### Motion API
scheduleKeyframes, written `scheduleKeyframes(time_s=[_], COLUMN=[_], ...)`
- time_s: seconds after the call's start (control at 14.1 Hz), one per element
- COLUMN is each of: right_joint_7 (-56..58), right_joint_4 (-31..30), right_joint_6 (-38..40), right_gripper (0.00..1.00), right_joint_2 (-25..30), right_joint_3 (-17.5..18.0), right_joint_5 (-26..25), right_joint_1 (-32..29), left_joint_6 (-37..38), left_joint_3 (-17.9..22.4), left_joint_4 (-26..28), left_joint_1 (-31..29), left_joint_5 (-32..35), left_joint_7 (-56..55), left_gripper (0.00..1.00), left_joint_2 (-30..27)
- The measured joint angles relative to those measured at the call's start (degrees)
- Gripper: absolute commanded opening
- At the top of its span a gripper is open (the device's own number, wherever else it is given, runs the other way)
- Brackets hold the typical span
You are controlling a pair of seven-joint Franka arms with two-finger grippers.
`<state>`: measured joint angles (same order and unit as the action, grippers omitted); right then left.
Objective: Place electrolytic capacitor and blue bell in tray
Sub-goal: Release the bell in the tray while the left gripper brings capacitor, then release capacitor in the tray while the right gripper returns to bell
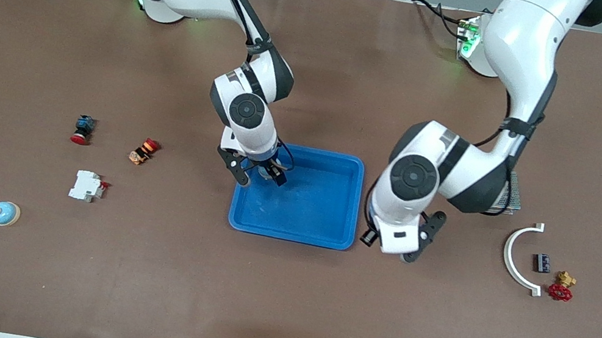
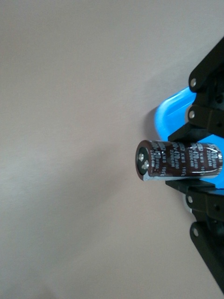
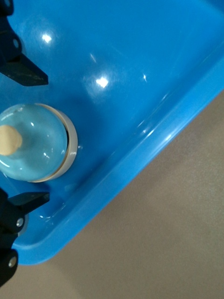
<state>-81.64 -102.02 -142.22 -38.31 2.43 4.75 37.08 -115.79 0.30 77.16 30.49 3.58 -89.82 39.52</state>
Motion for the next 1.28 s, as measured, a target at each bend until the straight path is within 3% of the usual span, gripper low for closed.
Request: scheduleKeyframes(time_s=[0.28, 0.64, 0.85, 1.28], right_joint_7=[0.2, 7.3, 17.0, 43.8], right_joint_4=[2.1, 12.7, 15.7, 16.0], right_joint_6=[2.2, 21.3, 27.0, 32.6], right_gripper=[1.0, 1.0, 1.0, 1.0], right_joint_2=[0.0, 0.3, 1.4, 6.1], right_joint_3=[-0.2, -1.6, -2.0, -2.3], right_joint_5=[-0.1, -0.6, -0.7, -2.3], right_joint_1=[0.0, -1.5, -6.0, -20.1], left_joint_6=[-3.4, -5.3, -5.4, -5.5], left_joint_3=[0.0, 0.0, -0.1, -0.3], left_joint_4=[0.0, 0.0, 0.1, 1.7], left_joint_1=[4.4, 8.5, 9.5, 11.9], left_joint_5=[0.0, -0.1, -1.0, -2.2], left_joint_7=[-2.7, -4.5, -4.8, -4.8], left_gripper=[0.02, 0.02, 0.02, 0.01], left_joint_2=[2.7, 6.1, 7.5, 8.5])
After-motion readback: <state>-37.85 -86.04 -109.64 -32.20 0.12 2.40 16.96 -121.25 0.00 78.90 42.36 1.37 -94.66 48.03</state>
